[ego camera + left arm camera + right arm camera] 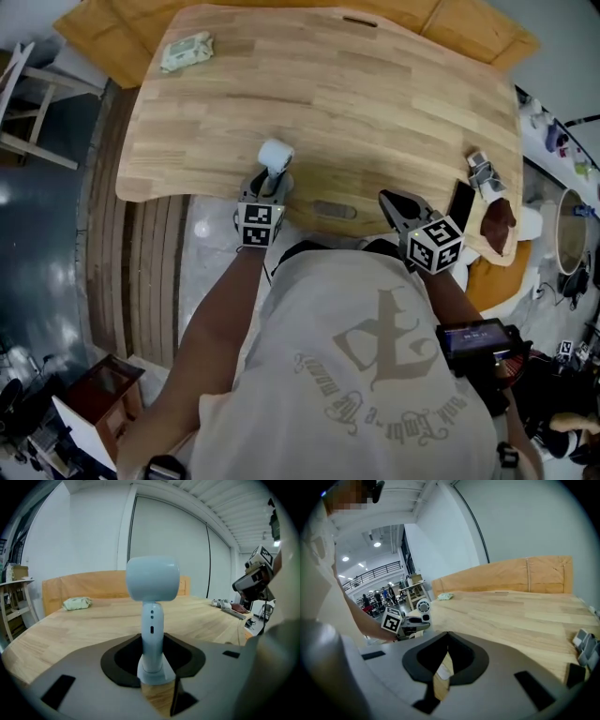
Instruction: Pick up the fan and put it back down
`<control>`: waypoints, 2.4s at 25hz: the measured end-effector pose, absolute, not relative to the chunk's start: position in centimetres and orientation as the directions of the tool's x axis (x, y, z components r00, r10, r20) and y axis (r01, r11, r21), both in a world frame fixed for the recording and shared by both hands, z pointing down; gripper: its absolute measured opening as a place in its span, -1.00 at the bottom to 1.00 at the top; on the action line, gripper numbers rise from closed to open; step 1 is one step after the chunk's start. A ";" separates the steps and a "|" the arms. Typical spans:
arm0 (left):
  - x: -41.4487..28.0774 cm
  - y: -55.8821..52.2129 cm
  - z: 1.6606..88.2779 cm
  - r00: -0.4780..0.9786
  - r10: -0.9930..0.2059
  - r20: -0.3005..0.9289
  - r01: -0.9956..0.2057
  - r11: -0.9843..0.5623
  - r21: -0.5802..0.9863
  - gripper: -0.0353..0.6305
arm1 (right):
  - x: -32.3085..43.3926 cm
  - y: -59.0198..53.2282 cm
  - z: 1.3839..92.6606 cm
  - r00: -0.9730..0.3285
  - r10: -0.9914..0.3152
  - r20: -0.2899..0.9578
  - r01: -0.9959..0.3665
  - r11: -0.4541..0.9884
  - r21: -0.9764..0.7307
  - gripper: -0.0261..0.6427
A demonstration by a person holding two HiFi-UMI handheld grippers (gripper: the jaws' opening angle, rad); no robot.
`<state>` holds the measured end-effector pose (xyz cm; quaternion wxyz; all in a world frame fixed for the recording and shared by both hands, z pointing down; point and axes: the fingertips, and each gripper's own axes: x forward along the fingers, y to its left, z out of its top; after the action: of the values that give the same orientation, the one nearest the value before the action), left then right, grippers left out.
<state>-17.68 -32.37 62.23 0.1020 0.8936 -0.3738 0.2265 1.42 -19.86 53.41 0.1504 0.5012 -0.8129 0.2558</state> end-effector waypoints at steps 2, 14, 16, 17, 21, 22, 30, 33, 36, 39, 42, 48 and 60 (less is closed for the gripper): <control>-17.8 -32.4 62.3 0.624 -0.620 0.476 -0.711 -0.703 0.015 -0.45 | 1.4 -20.0 53.7 -0.449 -0.739 0.502 -0.894 0.363 -0.265 -0.88; -18.2 -31.6 62.7 0.648 -0.593 0.478 -0.686 -0.727 0.026 -0.45 | -0.8 -21.8 53.4 -0.478 -0.729 0.490 -0.878 0.403 -0.258 -0.88; -18.7 -31.8 62.8 0.638 -0.592 0.492 -0.693 -0.721 0.031 -0.45 | -1.3 -22.1 53.5 -0.488 -0.725 0.487 -0.873 0.412 -0.262 -0.88; -18.9 -31.9 63.0 0.629 -0.593 0.502 -0.699 -0.715 0.031 -0.45 | -1.4 -22.2 53.6 -0.494 -0.721 0.485 -0.869 0.418 -0.263 -0.88; -18.6 -32.2 63.1 0.614 -0.592 0.522 -0.712 -0.701 0.042 -0.35 | -1.6 -22.0 53.8 -0.506 -0.714 0.485 -0.863 0.427 -0.272 -0.88; -18.4 -32.1 63.0 0.615 -0.590 0.522 -0.711 -0.702 0.045 -0.33 | -1.5 -21.8 53.8 -0.506 -0.713 0.485 -0.862 0.426 -0.273 -0.88; -18.9 -30.4 62.0 0.601 -0.612 0.514 -0.734 -0.677 0.054 -0.32 | -1.2 -20.6 53.4 -0.533 -0.702 0.473 -0.846 0.452 -0.282 -0.88; -19.3 -29.3 61.1 0.600 -0.628 0.495 -0.748 -0.660 0.069 -0.32 | -1.2 -20.0 53.4 -0.548 -0.692 0.470 -0.836 0.467 -0.288 -0.88; -20.4 -28.1 60.3 0.575 -0.660 0.483 -0.777 -0.625 0.072 -0.33 | -1.6 -19.8 53.4 -0.584 -0.669 0.460 -0.811 0.505 -0.296 -0.88; -21.0 -26.8 59.3 0.546 -0.690 0.475 -0.805 -0.590 0.067 -0.33 | -1.6 -19.4 53.1 -0.613 -0.649 0.450 -0.788 0.537 -0.301 -0.88; -21.3 -25.4 57.6 0.524 -0.716 0.461 -0.824 -0.563 0.063 -0.37 | -1.8 -19.0 52.6 -0.641 -0.630 0.439 -0.765 0.567 -0.305 -0.88; -21.4 -22.0 54.1 0.471 -0.772 0.426 -0.866 -0.498 0.056 -0.45 | -2.6 -18.1 51.9 -0.714 -0.569 0.408 -0.696 0.643 -0.320 -0.88; -22.1 -13.0 52.0 0.351 -0.846 0.401 -0.935 -0.336 0.109 -0.85 | -5.5 -16.2 49.8 -0.859 -0.401 0.318 -0.498 0.799 -0.337 -0.88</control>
<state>-22.06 -12.97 51.97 0.1623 0.8057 -0.5527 0.1376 -5.48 -16.18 49.80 0.1160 0.2387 -0.9414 0.2083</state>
